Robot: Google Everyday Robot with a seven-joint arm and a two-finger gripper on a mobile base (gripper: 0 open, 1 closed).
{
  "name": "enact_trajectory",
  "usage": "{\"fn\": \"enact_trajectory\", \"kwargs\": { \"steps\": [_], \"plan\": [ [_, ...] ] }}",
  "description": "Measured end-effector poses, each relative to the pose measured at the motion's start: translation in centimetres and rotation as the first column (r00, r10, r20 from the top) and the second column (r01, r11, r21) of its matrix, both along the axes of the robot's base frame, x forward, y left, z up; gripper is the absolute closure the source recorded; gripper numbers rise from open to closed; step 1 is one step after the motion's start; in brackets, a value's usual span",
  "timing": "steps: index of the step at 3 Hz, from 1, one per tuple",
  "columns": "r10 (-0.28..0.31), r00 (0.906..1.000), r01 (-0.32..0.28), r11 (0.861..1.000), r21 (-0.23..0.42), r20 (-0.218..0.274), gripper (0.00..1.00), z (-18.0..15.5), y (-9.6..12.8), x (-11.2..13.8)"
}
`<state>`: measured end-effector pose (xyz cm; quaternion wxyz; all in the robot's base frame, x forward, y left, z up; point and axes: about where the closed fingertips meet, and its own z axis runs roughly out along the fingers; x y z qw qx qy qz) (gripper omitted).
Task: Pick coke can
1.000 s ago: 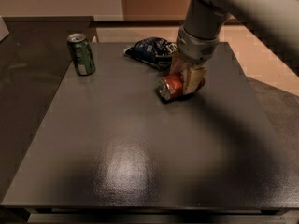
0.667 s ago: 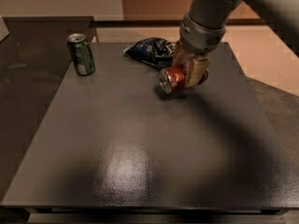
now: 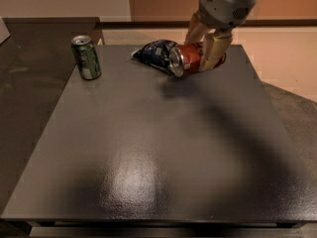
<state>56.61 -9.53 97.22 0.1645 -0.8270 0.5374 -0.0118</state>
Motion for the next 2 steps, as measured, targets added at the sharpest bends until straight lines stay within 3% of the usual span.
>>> {"fn": "enact_trajectory", "kwargs": {
  "steps": [1,2],
  "plan": [
    [0.009,0.9985,-0.012,0.998,0.057,0.055,1.0,3.55,-0.05,0.03],
    [0.007,0.9973,-0.012,0.998,0.067,0.073,1.0,3.7,0.32,0.52]
  ]
}}
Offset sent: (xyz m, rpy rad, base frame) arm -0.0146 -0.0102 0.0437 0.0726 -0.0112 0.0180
